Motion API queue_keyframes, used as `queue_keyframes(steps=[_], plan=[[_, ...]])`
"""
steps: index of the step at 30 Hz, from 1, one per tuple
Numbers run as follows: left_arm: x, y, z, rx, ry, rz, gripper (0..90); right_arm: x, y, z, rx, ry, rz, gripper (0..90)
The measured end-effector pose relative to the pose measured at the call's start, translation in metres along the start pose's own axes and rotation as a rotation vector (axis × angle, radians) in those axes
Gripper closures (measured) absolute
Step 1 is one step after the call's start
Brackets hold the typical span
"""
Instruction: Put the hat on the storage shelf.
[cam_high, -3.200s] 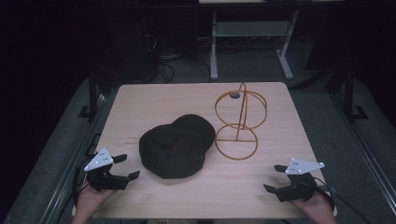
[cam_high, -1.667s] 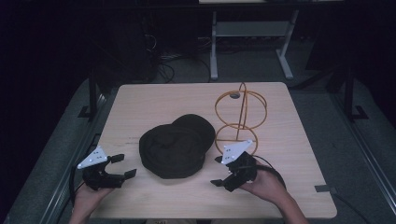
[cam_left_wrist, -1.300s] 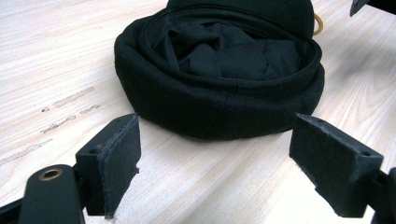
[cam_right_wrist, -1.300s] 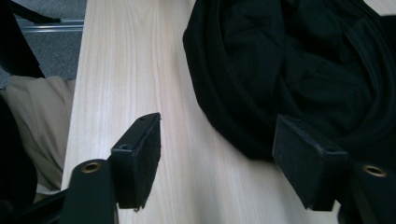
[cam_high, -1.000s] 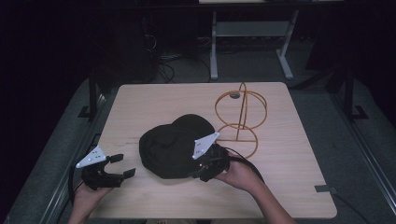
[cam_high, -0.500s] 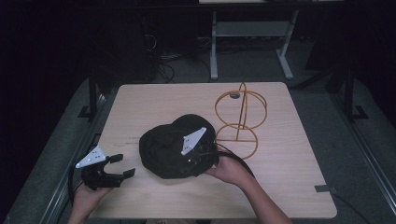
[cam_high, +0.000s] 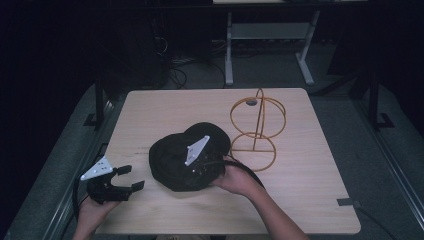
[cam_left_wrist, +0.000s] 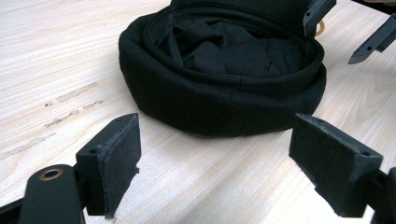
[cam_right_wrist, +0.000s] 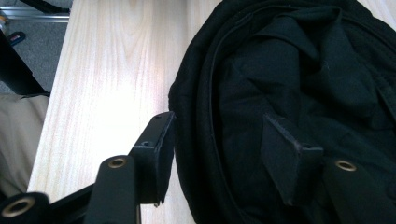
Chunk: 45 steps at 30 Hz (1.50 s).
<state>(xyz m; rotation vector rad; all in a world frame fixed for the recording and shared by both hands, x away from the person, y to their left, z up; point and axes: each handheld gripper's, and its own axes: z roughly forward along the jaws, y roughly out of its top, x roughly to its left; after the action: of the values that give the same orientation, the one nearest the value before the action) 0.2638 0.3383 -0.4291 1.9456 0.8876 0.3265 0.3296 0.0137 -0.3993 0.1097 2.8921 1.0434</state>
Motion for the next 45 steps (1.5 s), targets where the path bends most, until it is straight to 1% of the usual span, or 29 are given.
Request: queue_keyframes(steps=[4,7,8,12,15,16,19,21,23,24,25,29,31,33,36,38,41,42,45], plan=[[0.0,0.0,0.0,0.0,0.0,-0.001,16.2,-0.001,0.002,0.003,0.002,0.011,-0.002,47.2],[0.0,0.0,0.001,0.003,-0.001,0.0,16.2,-0.001,0.007,0.008,0.012,0.027,-0.012,51.5],[0.0,0.0,0.001,0.003,-0.002,0.001,16.2,-0.001,0.007,0.008,0.012,0.027,-0.012,51.5],[0.001,0.0,0.0,0.004,0.001,0.001,16.2,-0.001,0.013,0.017,0.027,0.049,-0.022,54.7],[0.001,-0.001,0.0,0.004,0.003,-0.001,16.2,-0.001,0.015,0.02,0.035,0.052,-0.032,55.7],[0.001,-0.001,0.0,0.004,0.005,-0.001,16.2,-0.001,0.017,0.023,0.034,0.057,-0.045,56.2],[0.0,-0.001,0.0,0.003,0.008,-0.001,16.2,-0.001,0.019,0.025,0.04,0.065,-0.04,57.3],[0.001,-0.001,0.0,0.005,0.009,0.0,16.2,-0.001,0.02,0.028,0.053,0.061,-0.051,58.5],[0.001,-0.001,0.0,0.01,0.011,-0.001,16.3,-0.001,0.02,0.03,0.061,0.063,-0.048,60.1],[0.001,-0.001,0.0,0.006,0.013,0.007,16.3,-0.001,0.02,0.031,0.065,0.063,-0.051,60.8],[0.002,-0.002,0.0,0.009,0.012,0.004,16.3,0.001,0.021,0.032,0.079,0.068,-0.044,62.2],[0.002,-0.002,-0.001,0.005,0.012,-0.004,16.3,0.002,0.022,0.036,0.091,0.067,-0.048,63.4],[0.002,-0.002,-0.001,0.004,0.011,-0.008,16.3,0.002,0.022,0.039,0.101,0.072,-0.051,65.3],[0.002,-0.002,-0.001,0.004,0.01,-0.008,16.3,0.002,0.022,0.04,0.102,0.074,-0.05,65.7],[0.002,-0.002,-0.001,0.005,0.008,-0.012,16.3,0.0,0.022,0.039,0.087,0.085,-0.037,68.0],[0.002,-0.002,0.0,0.005,0.008,-0.011,16.3,-0.001,0.022,0.04,0.085,0.085,-0.045,69.5],[0.002,-0.002,0.001,0.009,0.006,-0.004,16.3,0.0,0.022,0.042,0.092,0.094,-0.041,70.8],[0.002,-0.002,0.0,0.007,0.006,-0.002,16.3,-0.001,0.022,0.043,0.097,0.097,-0.031,72.1],[0.002,-0.002,0.0,0.008,0.007,-0.005,16.3,-0.002,0.023,0.045,0.102,0.089,-0.037,73.6]])
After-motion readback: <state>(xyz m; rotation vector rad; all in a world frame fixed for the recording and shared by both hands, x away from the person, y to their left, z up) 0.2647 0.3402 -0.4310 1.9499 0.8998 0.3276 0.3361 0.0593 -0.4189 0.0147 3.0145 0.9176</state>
